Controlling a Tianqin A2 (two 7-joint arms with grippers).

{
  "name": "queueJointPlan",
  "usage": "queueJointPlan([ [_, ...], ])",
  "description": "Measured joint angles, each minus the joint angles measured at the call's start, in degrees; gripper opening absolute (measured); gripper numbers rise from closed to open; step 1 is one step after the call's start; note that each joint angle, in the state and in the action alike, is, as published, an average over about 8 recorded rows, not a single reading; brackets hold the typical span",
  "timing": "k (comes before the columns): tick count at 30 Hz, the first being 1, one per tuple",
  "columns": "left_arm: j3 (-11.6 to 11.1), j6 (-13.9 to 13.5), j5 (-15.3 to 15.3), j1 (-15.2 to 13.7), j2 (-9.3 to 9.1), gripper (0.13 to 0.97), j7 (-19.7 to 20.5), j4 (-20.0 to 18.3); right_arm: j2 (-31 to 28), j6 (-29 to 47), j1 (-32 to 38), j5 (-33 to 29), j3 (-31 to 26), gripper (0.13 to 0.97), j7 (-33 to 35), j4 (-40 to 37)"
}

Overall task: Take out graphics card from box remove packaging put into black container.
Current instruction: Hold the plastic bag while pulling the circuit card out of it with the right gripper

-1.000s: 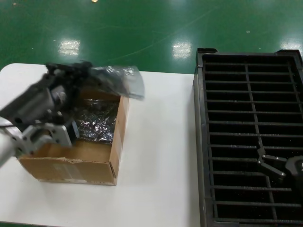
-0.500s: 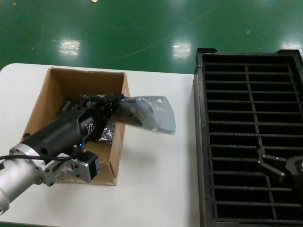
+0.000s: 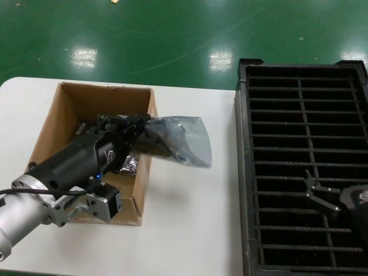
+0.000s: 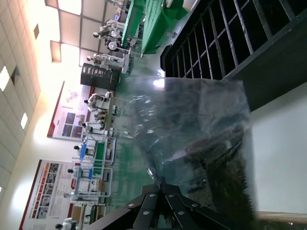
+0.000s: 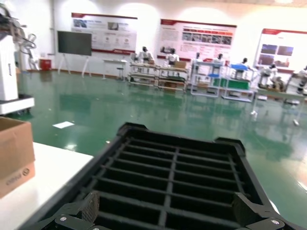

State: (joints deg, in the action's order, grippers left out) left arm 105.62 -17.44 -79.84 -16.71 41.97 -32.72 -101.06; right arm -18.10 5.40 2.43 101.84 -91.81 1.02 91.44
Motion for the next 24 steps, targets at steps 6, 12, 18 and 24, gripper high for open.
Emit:
queueJointPlan([
  [6, 0.0, 0.0, 0.0, 0.0, 0.0, 0.14, 0.0, 0.0, 2.7, 5.6, 2.1, 1.5, 1.6, 0.955, 6.3, 0.3],
  [12, 0.0, 0.0, 0.0, 0.0, 0.0, 0.14, 0.0, 0.0, 4.5, 10.1, 4.6, 2.5, 1.5, 0.933, 11.5, 0.6],
  [18, 0.0, 0.0, 0.0, 0.0, 0.0, 0.14, 0.0, 0.0, 4.0, 12.9, 6.7, 2.1, -1.6, 0.868, 12.3, 1.2],
  [24, 0.0, 0.0, 0.0, 0.0, 0.0, 0.14, 0.0, 0.0, 2.9, 14.7, 7.3, 1.1, -4.9, 0.781, 12.1, 1.7],
])
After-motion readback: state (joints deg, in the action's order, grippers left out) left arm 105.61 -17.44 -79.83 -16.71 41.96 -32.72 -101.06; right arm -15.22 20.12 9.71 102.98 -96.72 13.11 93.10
